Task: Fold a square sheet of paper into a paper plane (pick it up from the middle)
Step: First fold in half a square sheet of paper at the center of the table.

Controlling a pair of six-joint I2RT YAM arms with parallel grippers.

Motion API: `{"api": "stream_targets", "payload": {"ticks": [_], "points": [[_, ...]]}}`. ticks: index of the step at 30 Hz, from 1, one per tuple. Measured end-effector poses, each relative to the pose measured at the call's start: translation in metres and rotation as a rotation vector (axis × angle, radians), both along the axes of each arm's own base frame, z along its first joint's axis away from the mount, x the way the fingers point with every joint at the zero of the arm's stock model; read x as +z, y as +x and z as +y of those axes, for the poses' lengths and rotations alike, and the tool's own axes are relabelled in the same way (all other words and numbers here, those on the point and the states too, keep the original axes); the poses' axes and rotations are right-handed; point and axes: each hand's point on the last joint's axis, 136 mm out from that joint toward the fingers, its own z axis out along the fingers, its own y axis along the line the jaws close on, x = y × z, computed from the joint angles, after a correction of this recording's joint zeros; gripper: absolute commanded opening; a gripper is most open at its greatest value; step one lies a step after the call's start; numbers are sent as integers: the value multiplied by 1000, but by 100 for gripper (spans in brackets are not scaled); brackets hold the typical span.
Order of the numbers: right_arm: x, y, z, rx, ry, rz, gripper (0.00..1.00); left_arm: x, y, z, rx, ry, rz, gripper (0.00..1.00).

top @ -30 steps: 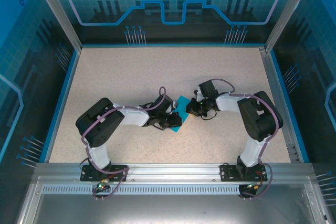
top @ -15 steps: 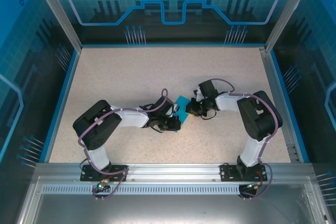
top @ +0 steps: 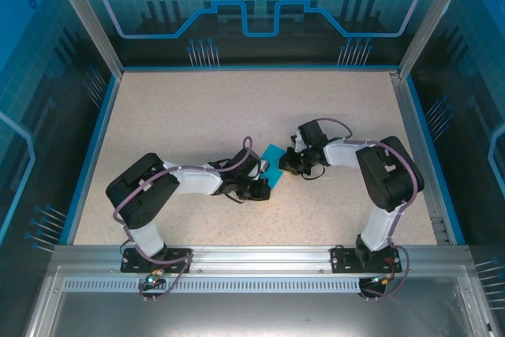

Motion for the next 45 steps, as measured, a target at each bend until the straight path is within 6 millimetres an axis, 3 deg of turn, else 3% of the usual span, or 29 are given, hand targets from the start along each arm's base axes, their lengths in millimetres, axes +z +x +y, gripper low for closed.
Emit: {"api": "stream_targets", "payload": {"ticks": [11, 14, 22, 27, 32, 35, 41, 45], "points": [[0, 0, 0, 10, -5, 1, 12, 2, -20, 13, -5, -12, 47, 8], [1, 0, 0, 13, -8, 4, 12, 12, -24, 16, 0, -24, 65, 8], [0, 5, 3, 17, -10, 11, 12, 47, 8, -7, 18, -97, -14, 8], [0, 5, 4, 19, -7, 14, 12, 29, 29, -11, 54, -51, -12, 8], [0, 5, 4, 21, -7, 12, 12, 4, 30, -3, 73, 7, 28, 8], [0, 5, 4, 21, -8, 11, 12, 2, 30, -3, 74, 8, 31, 8], [1, 6, 4, 24, -10, 11, 12, 1, 21, 3, 66, -4, 35, 9], [1, 6, 3, 29, -18, 11, 12, 2, -3, 18, 47, 17, 85, 11]]}}
